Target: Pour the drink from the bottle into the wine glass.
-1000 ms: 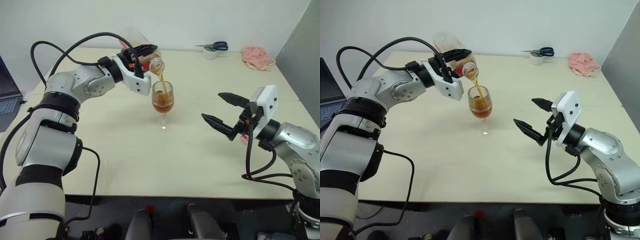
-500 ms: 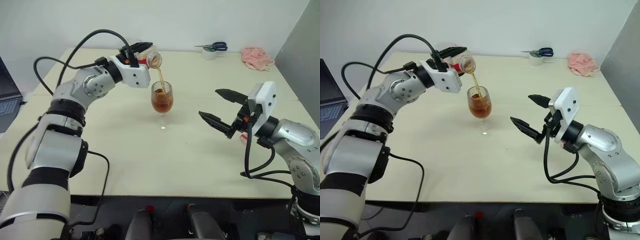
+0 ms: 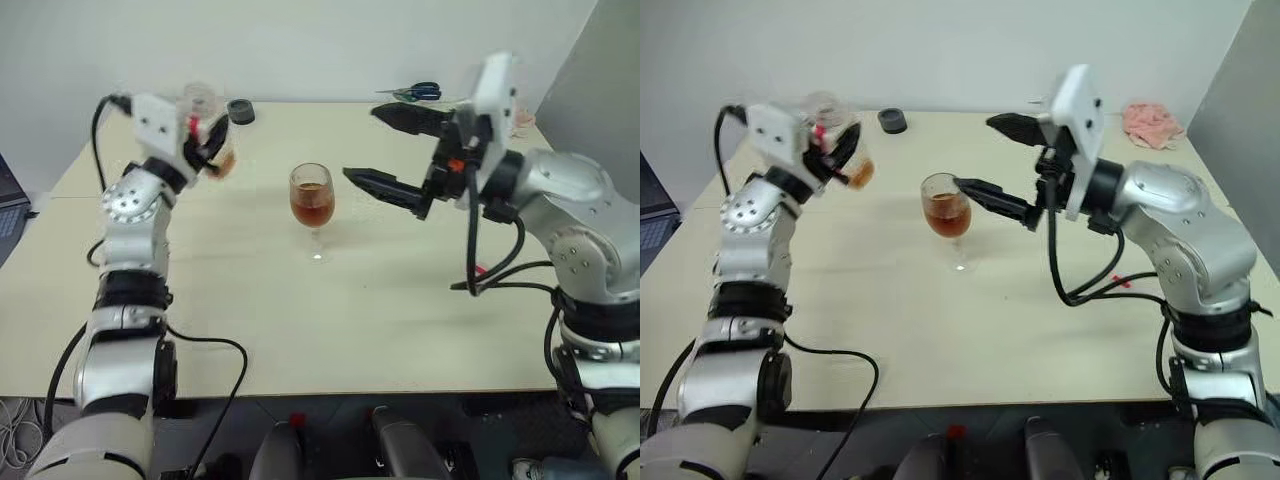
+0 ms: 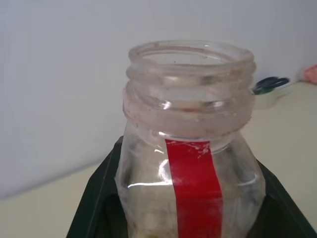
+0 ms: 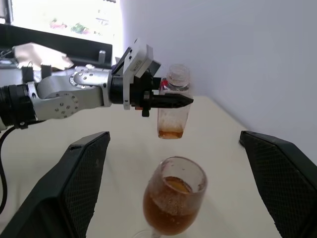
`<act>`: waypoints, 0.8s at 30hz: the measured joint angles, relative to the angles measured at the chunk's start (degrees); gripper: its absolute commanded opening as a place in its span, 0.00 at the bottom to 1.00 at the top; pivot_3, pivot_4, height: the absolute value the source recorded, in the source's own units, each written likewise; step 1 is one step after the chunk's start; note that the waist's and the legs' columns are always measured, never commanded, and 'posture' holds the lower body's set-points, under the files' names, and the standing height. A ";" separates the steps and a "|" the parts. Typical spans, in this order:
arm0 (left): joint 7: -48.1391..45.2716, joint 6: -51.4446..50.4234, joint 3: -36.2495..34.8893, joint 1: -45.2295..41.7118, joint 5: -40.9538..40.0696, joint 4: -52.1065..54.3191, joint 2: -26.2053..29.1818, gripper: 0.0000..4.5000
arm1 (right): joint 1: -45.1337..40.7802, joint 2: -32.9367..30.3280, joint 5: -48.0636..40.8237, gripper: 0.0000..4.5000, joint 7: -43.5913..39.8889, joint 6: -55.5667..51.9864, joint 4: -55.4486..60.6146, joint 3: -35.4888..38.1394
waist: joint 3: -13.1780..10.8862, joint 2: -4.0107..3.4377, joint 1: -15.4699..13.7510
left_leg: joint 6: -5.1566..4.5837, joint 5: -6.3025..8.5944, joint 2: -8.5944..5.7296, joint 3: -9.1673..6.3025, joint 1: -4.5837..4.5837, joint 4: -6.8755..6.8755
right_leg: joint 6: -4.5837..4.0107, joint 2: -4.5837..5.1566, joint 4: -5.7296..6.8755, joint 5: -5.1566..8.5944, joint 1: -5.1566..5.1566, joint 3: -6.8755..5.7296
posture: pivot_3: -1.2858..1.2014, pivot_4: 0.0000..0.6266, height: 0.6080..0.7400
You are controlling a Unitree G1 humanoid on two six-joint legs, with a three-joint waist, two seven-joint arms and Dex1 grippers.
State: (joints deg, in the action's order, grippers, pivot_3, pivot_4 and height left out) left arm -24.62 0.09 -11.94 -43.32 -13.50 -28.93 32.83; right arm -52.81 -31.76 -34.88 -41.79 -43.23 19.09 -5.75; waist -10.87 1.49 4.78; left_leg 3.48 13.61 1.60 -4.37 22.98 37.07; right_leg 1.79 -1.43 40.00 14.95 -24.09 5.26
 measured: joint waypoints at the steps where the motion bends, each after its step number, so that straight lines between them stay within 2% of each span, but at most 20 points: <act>1: 1.36 -2.73 -1.08 1.74 -0.65 1.86 -0.31 0.40 | -0.58 0.57 0.24 1.00 -0.34 -0.29 -0.57 -0.98 | 0.00 0.00 -0.03 | 0.00 0.00 -0.01 -0.02 0.01 0.00 | 0.00 0.02 0.00 0.00 0.00 -0.03 | 0.52 0.24 1.00; 5: 5.47 -9.86 -4.30 6.93 -3.10 8.76 -1.61 0.40 | -2.74 4.97 1.13 1.00 -0.87 -0.50 -2.92 -4.47 | 0.02 0.03 -0.50 | 0.01 0.00 -0.04 -0.09 0.04 0.02 | 0.00 0.07 -0.02 0.00 0.03 -0.14 | 0.52 0.24 1.00; 13: 6.61 -12.51 -6.33 13.34 -4.71 11.75 -5.38 0.40 | -4.17 9.47 4.78 1.00 -0.69 -1.41 -5.83 -8.91 | 0.04 0.06 -1.36 | 0.02 -0.01 -0.07 -0.06 0.04 0.02 | -0.01 0.14 -0.05 0.00 0.03 -0.15 | 0.52 0.24 1.00; 21: 6.36 -11.88 -6.58 13.73 -4.93 11.42 -5.65 0.99 | -4.17 9.31 6.98 1.00 -1.98 -1.32 -6.05 -8.93 | 0.04 0.07 -1.51 | 0.02 -0.01 -0.07 -0.05 0.02 0.00 | -0.01 0.14 -0.05 0.00 0.03 -0.14 | 0.52 0.24 1.00; 24: 6.36 -12.63 -6.56 14.95 -4.93 12.03 -5.63 1.00 | -4.17 9.33 7.19 1.00 -2.05 -1.28 -6.04 -8.92 | 0.04 0.07 -1.50 | 0.02 -0.01 -0.06 -0.05 0.02 0.00 | -0.01 0.14 -0.05 0.00 0.03 -0.14 | 0.52 0.24 1.00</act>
State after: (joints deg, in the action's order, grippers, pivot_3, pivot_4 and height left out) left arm -18.26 -12.55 -18.50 -28.38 -18.43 -16.90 27.20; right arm -56.98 -22.43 -27.69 -43.84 -44.51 13.05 -14.67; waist -10.82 1.55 3.28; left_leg 3.50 13.60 1.54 -4.42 23.00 37.07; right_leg 1.78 -1.29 39.94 14.95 -24.06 5.13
